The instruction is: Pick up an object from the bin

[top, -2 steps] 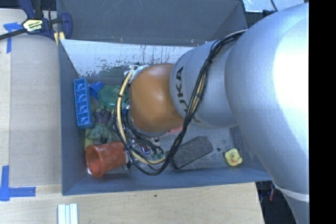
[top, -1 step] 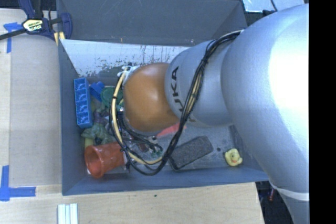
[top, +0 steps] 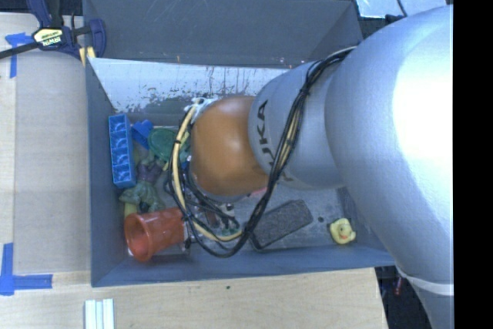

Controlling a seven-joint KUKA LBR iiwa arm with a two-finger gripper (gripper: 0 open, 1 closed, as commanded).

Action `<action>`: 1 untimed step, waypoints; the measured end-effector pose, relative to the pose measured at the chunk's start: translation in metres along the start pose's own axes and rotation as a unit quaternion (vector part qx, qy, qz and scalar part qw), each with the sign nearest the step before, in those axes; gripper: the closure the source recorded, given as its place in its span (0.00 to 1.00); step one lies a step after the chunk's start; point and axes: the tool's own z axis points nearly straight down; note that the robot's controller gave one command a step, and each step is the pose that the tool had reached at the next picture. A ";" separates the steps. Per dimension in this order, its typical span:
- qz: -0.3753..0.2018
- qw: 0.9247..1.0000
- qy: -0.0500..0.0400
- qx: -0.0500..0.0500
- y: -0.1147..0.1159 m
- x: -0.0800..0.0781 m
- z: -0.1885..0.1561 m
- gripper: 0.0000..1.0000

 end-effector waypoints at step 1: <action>-0.012 1.000 -0.001 0.000 -0.001 0.000 0.000 0.00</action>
Offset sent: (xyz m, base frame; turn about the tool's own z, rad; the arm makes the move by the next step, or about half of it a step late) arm -0.0056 -0.0063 -0.0013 0.0478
